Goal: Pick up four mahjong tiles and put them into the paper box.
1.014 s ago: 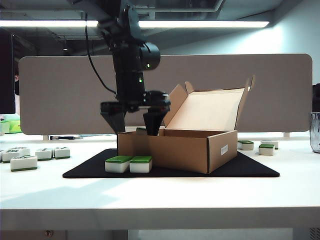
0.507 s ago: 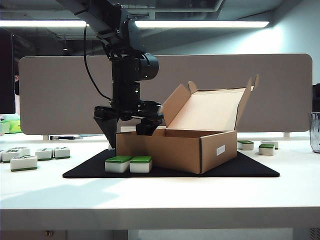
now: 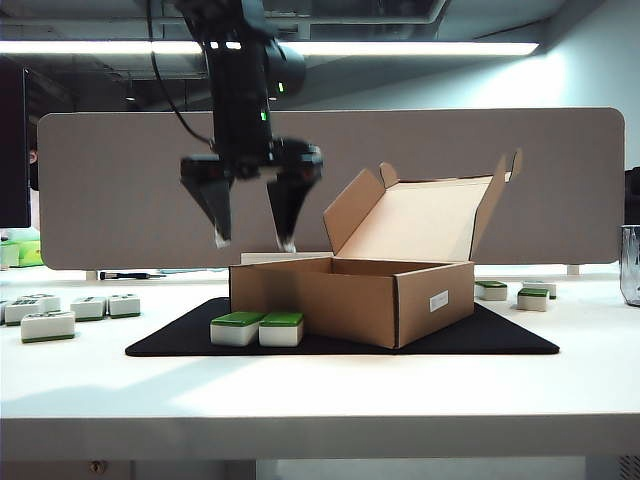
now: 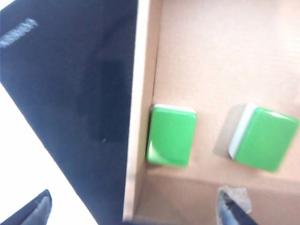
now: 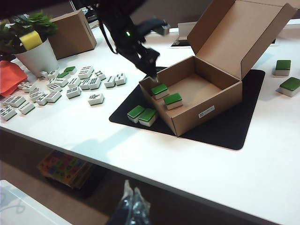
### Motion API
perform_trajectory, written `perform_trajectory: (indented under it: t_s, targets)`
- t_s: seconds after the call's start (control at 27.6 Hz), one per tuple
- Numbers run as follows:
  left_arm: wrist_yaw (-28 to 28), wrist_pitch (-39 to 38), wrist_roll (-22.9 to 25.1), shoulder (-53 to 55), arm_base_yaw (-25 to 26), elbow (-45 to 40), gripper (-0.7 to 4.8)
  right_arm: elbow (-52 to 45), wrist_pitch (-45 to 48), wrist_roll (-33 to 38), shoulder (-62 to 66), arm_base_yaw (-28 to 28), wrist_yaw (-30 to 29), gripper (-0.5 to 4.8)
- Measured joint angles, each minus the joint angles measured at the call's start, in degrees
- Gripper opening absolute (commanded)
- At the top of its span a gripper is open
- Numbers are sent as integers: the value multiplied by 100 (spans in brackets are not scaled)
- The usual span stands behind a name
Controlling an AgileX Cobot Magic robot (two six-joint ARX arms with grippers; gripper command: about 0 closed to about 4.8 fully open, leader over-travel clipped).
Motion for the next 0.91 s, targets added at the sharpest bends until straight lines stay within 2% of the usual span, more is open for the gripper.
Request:
perform_trajectory:
  t_s: [0.14, 0.29, 0.4, 0.62, 0.91]
  targets:
    - [214, -323, -826, -466, 37, -33, 443, 0, 0, 0, 0, 0, -2, -1]
    - [485, -492, -1241, -656, 33, -33, 443, 0, -2, 0, 0, 0, 0, -1]
    - [800, -929, -1624, -656, -28, -37, 443, 0, -2, 0, 0, 0, -2, -1]
    - [1145, -1043, -1849, -645, -201, -470, 443, 0, -11, 0, 0, 0, 0, -1]
    - [1137, -1036, -1908, -645, -470, -1364, 443, 0, -17, 0, 0, 0, -2, -1]
